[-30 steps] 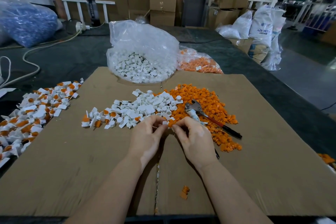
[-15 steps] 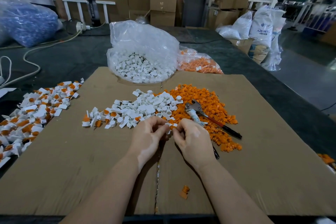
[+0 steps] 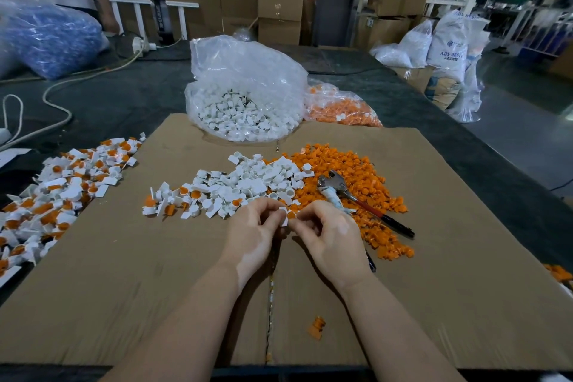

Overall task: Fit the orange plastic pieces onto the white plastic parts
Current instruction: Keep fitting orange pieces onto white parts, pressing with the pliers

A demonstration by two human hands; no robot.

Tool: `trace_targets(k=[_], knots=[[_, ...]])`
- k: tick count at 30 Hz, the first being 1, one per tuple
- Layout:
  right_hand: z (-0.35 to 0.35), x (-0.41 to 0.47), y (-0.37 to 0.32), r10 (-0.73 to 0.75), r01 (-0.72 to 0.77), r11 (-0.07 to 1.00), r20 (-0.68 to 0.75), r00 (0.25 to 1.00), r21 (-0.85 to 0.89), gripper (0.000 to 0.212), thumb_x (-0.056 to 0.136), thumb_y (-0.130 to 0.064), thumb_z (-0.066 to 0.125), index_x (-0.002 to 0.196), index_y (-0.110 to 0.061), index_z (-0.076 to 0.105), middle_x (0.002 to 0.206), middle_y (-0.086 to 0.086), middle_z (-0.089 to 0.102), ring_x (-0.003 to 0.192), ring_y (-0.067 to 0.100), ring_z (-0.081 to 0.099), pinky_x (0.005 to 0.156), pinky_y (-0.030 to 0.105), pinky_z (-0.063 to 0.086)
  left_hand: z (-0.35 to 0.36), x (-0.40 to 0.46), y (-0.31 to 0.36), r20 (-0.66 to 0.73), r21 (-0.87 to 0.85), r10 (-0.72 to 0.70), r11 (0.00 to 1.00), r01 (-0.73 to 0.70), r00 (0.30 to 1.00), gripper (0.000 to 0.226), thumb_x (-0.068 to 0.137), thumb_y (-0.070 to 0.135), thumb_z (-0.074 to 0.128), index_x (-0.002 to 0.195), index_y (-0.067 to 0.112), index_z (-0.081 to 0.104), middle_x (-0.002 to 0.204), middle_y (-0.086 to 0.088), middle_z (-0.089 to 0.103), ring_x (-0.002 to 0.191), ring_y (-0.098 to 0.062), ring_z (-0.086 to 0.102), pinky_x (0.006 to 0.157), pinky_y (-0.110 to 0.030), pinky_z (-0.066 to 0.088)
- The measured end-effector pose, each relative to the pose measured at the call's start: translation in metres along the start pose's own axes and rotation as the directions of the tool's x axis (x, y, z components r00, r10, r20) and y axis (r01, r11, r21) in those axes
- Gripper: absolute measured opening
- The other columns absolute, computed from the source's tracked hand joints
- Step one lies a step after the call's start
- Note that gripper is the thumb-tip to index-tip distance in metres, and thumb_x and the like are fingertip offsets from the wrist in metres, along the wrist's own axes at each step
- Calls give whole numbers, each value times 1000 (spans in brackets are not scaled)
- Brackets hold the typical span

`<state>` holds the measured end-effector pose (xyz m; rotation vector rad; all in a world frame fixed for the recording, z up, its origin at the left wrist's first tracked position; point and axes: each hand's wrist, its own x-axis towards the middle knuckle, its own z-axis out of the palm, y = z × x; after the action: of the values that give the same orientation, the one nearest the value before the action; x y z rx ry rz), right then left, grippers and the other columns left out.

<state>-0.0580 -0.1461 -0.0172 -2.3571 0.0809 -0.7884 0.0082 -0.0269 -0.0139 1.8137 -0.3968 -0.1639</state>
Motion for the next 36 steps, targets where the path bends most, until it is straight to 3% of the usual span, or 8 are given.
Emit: trace_targets(k=[3,9,23,27,30,32,34,36], knots=[[-2,-1,0,-15,15,1000,-34,999,4,19,78,-15,73,94,-11,65,79,-7,56,71,5,52,66,22,47,-1,0,0,-3,-29,-9,1000,9,1000,7,90,8,57,94,7,63,83,-13,66,67,-18,64,58,-13,48],[-2,0,-2,-77,77,997,5,997,-3,31,80,-9,71,111,-14,67,88,-2,59,83,13,57,76,28,50,-3,0,-1,12,69,34,997,-35,999,10,90,15,58,93,10,66,78,-10,69,76,-22,66,77,-35,51],[-2,1,0,-80,80,997,14,997,-14,24,81,-10,70,106,-10,69,89,2,60,81,15,57,72,32,51,-3,0,2,25,46,35,998,-36,999,10,84,15,66,92,8,67,79,-14,66,71,-16,57,64,-22,42],[-5,1,-1,-49,34,989,-108,993,-141,28,78,-15,73,105,-8,68,95,4,65,94,20,59,84,34,48,-2,2,0,5,31,24,999,-24,1000,10,84,15,67,91,8,66,77,-10,65,71,-17,58,63,-18,43],[-13,4,1,143,-217,893,-209,967,-394,34,86,-27,62,115,-8,62,111,9,62,107,27,55,92,41,38,-1,4,-2,-13,-9,-3,1000,3,1000,12,83,15,67,93,7,66,77,-11,67,70,-16,61,61,-13,44],[-22,7,4,385,-404,714,-161,909,-572,47,90,-40,49,127,-12,50,128,7,52,120,26,44,104,41,27,-1,5,-3,-18,-33,-15,999,14,1000,10,84,14,67,90,7,65,72,-8,66,67,-15,61,61,-14,45],[-29,10,8,543,-456,601,-84,836,-657,54,87,-46,45,130,-13,43,137,8,42,128,27,35,112,47,13,-1,6,-3,-13,-81,-32,996,31,999,7,84,13,66,86,7,64,69,-9,65,67,-17,62,66,-23,48],[-32,14,10,615,-465,581,-13,788,-668,57,85,-49,46,129,-13,41,140,8,36,131,28,29,112,52,6,-1,8,-3,-7,-114,-52,992,51,999,5,84,12,66,82,9,63,63,-4,63,62,-14,60,64,-23,49]])
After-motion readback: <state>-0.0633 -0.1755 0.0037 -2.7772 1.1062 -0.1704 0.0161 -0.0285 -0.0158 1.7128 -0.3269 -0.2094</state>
